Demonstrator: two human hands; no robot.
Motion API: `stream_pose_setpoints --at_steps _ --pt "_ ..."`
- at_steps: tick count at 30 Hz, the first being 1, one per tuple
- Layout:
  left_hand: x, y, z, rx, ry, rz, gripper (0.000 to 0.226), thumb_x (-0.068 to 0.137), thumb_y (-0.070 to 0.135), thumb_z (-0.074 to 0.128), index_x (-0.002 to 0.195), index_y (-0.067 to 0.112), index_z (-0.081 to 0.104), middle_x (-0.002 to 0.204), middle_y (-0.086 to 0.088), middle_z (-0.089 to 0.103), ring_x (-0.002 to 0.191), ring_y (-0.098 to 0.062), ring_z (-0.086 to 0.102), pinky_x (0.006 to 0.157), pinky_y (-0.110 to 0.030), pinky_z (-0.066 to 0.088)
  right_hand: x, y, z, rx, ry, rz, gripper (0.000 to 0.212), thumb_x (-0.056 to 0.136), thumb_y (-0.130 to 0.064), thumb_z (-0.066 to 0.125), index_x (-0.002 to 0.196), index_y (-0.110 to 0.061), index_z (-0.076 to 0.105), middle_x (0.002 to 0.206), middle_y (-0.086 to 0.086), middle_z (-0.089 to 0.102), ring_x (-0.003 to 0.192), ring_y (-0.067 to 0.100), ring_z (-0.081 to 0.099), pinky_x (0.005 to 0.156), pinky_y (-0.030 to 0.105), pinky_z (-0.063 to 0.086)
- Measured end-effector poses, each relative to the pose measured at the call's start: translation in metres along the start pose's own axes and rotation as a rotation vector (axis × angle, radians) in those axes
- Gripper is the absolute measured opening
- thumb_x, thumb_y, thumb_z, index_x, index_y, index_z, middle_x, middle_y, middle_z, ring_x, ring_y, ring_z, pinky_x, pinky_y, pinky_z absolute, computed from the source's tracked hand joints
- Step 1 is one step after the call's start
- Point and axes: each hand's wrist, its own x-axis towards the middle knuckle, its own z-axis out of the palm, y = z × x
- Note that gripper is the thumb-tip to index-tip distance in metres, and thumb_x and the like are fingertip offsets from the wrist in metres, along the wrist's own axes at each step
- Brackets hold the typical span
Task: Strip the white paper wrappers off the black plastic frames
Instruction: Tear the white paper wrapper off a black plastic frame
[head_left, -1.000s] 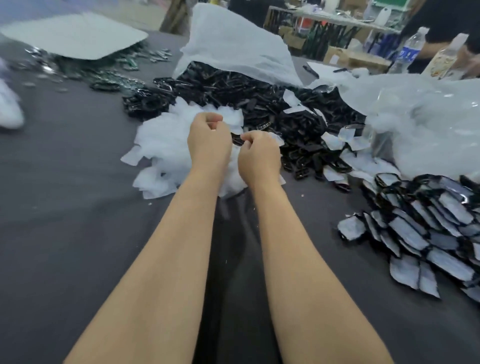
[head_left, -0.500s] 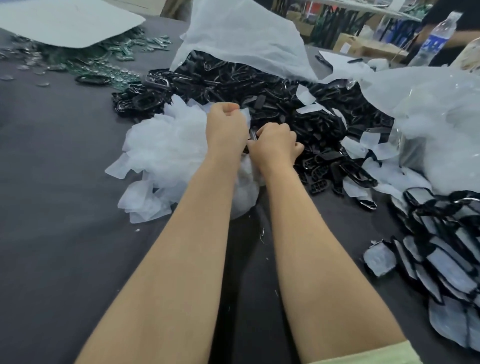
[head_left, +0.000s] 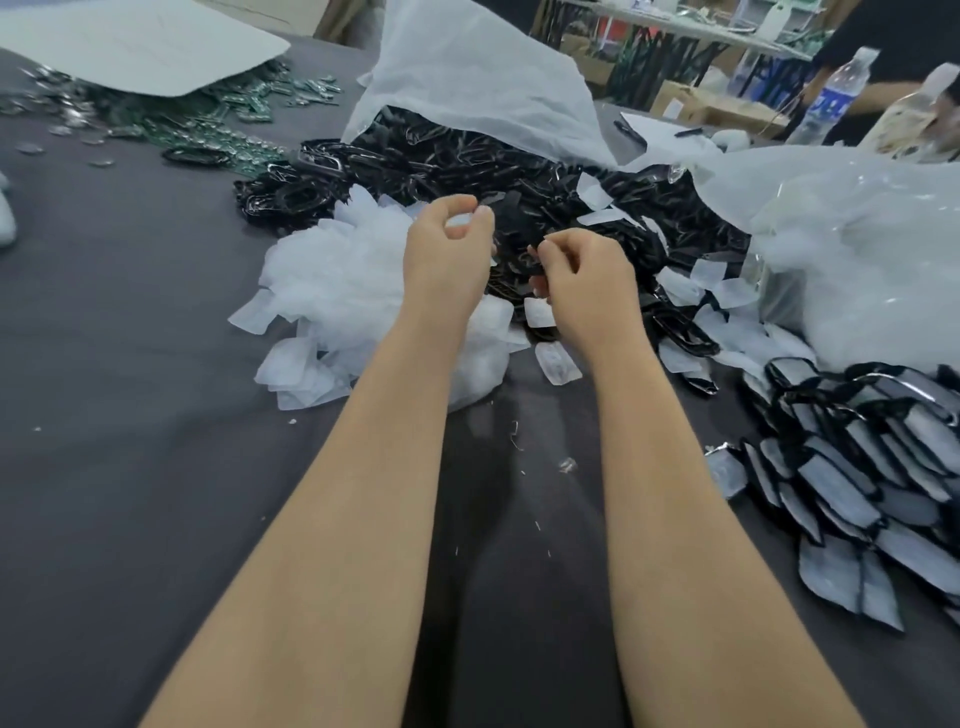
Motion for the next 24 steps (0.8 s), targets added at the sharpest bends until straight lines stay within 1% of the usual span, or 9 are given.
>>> stream_pose_setpoints --at_steps 5,7,9,11,14,18,20,23,24 --pt "-0.031 -0.002 -0.006 0.056 -0.087 0.030 0.011 0.095 0.008 0.053 0.105 0.008 0.058 0.088 -0.007 0.069 0.078 -0.016 0.065 0.064 -0.022 0.056 -0.023 0.002 -0.016 -0.042 -0.011 -0.070 0.015 0.096 -0.020 0.052 0.098 -0.018 0.067 0.069 -0.013 0.057 0.069 0.008 0.055 0.066 0.019 0.042" --pt "-0.041 -0.005 -0.008 0.082 -0.105 0.015 0.003 0.095 0.008 0.052 0.096 0.010 0.054 0.090 -0.010 0.069 0.069 -0.013 0.068 0.057 -0.020 0.056 -0.033 0.004 -0.018 0.017 0.045 -0.042 0.010 0.095 -0.022 0.053 0.093 -0.021 0.064 0.072 -0.008 0.060 0.072 0.012 0.057 0.069 0.024 0.046" --pt "-0.048 -0.009 -0.011 0.009 -0.059 -0.017 0.013 0.096 0.007 0.049 0.087 0.016 0.048 0.084 -0.007 0.066 0.056 -0.006 0.067 0.051 -0.018 0.053 -0.043 0.006 -0.016 0.175 0.102 0.058 0.008 0.095 -0.023 0.054 0.090 -0.023 0.059 0.076 -0.003 0.064 0.078 0.017 0.062 0.077 0.036 0.052" --pt "-0.050 -0.011 -0.014 -0.158 0.045 -0.058 0.018 0.097 0.005 0.047 0.085 0.017 0.044 0.079 -0.005 0.063 0.052 -0.003 0.066 0.051 -0.016 0.052 -0.053 0.009 -0.014 0.202 0.115 0.124 0.007 0.095 -0.022 0.054 0.090 -0.021 0.059 0.082 0.000 0.067 0.084 0.021 0.064 0.084 0.039 0.052" --pt "-0.052 -0.016 -0.017 -0.364 0.160 -0.114 0.015 0.099 0.007 0.045 0.089 0.018 0.046 0.081 -0.001 0.064 0.056 -0.001 0.066 0.055 -0.014 0.052 -0.064 0.017 0.001 -0.089 -0.037 0.096 0.021 0.092 -0.023 0.058 0.109 -0.013 0.066 0.105 0.008 0.068 0.100 0.024 0.062 0.086 0.027 0.043" --pt "-0.053 -0.023 -0.015 -0.459 0.218 -0.131 0.010 0.099 0.010 0.044 0.105 0.013 0.052 0.084 0.000 0.065 0.059 0.001 0.066 0.058 -0.014 0.052 -0.071 0.013 0.027 -0.458 -0.187 0.081 0.047 0.091 -0.043 0.058 0.131 -0.019 0.054 0.129 0.009 0.053 0.121 0.030 0.046 0.100 0.040 0.036" --pt "-0.051 -0.024 -0.017 -0.485 0.229 -0.136 0.012 0.099 0.009 0.044 0.109 0.011 0.052 0.082 -0.002 0.065 0.059 0.000 0.066 0.058 -0.015 0.053 -0.071 0.013 0.029 -0.381 -0.140 0.072 0.037 0.091 -0.036 0.060 0.123 -0.018 0.058 0.122 0.007 0.058 0.115 0.027 0.050 0.098 0.040 0.039" --pt "-0.051 -0.027 -0.016 -0.505 0.242 -0.153 0.011 0.099 0.007 0.044 0.107 0.010 0.050 0.079 -0.003 0.063 0.059 -0.002 0.065 0.056 -0.014 0.052 -0.070 0.017 0.021 0.017 -0.004 0.119 0.005 0.087 -0.017 0.065 0.091 -0.015 0.062 0.087 -0.002 0.063 0.088 0.019 0.058 0.081 0.024 0.043" --pt "-0.052 -0.028 -0.015 -0.497 0.238 -0.154 0.009 0.099 0.007 0.044 0.104 0.010 0.050 0.078 -0.003 0.063 0.059 -0.002 0.065 0.056 -0.014 0.051 -0.070 0.018 0.017 0.102 0.035 0.136 0.007 0.086 -0.014 0.065 0.083 -0.016 0.060 0.080 -0.004 0.062 0.082 0.017 0.058 0.078 0.023 0.044"
